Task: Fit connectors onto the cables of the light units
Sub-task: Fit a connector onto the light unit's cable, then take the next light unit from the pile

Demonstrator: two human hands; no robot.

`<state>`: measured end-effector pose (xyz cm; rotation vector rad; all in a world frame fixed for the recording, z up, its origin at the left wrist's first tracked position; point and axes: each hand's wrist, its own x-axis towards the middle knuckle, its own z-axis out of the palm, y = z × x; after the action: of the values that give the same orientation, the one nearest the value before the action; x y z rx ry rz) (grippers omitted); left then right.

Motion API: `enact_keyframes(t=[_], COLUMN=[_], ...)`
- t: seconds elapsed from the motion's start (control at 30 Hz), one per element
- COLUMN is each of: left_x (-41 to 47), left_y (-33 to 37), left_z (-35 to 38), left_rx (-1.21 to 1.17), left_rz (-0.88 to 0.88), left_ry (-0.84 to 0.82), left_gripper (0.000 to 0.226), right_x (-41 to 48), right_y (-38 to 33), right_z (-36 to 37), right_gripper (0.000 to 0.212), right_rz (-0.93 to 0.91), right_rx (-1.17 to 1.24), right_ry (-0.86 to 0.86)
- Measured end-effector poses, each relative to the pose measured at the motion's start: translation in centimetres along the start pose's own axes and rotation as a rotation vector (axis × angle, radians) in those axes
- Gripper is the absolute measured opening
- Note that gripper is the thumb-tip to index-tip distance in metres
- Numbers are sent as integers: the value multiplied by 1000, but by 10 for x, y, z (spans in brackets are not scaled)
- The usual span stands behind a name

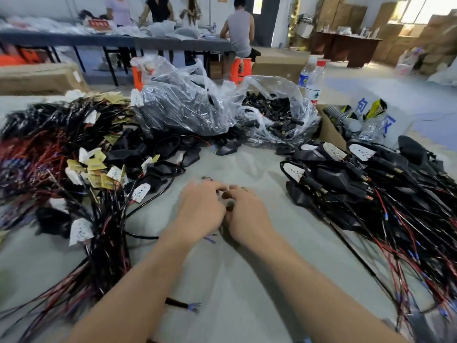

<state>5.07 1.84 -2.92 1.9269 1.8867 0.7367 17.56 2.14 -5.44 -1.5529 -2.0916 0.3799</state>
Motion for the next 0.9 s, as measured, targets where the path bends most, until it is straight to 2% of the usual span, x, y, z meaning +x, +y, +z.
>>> enact_keyframes(t=[0.07, 0.2, 0.27, 0.33, 0.4, 0.47, 0.53, 0.6, 0.67, 0.77, 0.9], left_x=[3, 9, 9, 8, 8, 8, 8, 6, 6, 5, 2], left_y=[-24, -74, -95, -104, -107, -108, -108, -106, -100, -97, -97], left_z=[-14, -44, -51, -51, -47, -44, -45, -46, -43, -40, -46], left_rx=[151, 198, 297, 478, 606, 545, 377, 230, 65, -77, -212], left_rz=[0, -91, -142, -146, -135, -132, -111, -35, 34, 79, 71], left_ry=[86, 357, 365, 324, 322, 411, 509, 527, 462, 359, 225], left_gripper=[41, 50, 40, 21, 15, 14, 12, 9, 10, 20, 57], right_x=[11, 34, 43, 50, 54, 52, 48, 45, 43, 42, 49], right_y=[-13, -38, -51, -59, -62, -59, -54, -52, -55, -60, -57], right_z=[16, 42, 53, 61, 65, 64, 60, 57, 53, 50, 45], right_gripper=[28, 22, 24, 24, 24, 24, 26, 22, 18, 27, 14], right_rz=[-8, -46, -92, -149, -180, -127, -59, -17, 9, 62, 191], right_rx=[65, 140, 142, 133, 130, 207, 305, 391, 490, 658, 866], right_ry=[3, 36, 24, 5, 17, 41, 21, -5, -22, -80, -96])
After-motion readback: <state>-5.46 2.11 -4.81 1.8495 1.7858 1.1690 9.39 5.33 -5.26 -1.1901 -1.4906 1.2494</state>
